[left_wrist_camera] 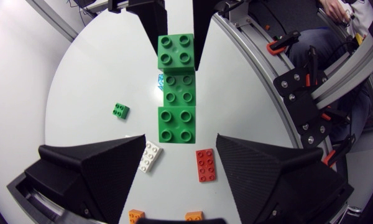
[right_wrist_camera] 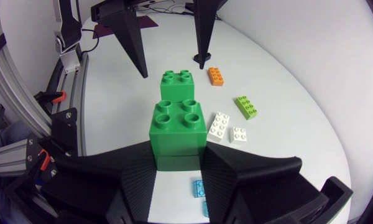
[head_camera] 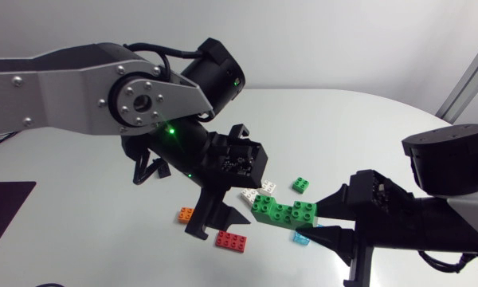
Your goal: Separate the duplo bricks
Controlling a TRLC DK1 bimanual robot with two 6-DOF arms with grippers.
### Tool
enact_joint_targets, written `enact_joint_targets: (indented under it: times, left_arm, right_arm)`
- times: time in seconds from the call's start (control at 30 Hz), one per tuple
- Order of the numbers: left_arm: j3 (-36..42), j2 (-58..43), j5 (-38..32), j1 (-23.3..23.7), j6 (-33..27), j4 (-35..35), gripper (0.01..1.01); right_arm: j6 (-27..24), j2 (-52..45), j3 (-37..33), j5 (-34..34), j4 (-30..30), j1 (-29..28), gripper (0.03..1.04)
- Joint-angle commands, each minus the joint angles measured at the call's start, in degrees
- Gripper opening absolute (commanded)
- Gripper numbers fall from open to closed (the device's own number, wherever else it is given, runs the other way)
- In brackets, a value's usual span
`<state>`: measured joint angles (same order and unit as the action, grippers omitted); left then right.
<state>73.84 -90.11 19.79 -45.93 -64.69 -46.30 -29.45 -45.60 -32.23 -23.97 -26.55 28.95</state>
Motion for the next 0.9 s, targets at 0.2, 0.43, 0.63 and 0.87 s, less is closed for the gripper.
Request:
enact_joint_targets:
  times: [0.2, 0.43, 0.63, 0.87]
  left_arm:
    - [2.27, -1.83, 1.30, -0.65, 1.05, -0.54, 0.718]
    - [2.62, -3.06, 2.44, -0.91, 1.58, -0.37, 0.718]
    - [3.06, -4.03, 2.80, -1.18, 1.67, -0.37, 0.587]
    - [3.94, -4.55, 3.68, -1.18, 2.28, -0.37, 0.303]
  right_arm:
    - [1.68, -0.45, 1.47, -0.03, 1.14, 0.76, 0.30]
    - [2.38, -0.27, 1.29, 0.41, 1.23, 1.90, 0.30]
    - [2.38, 0.08, 1.64, 0.41, 1.14, 1.90, 0.30]
    - [2.29, 0.17, 1.82, 0.59, 1.14, 2.08, 0.30]
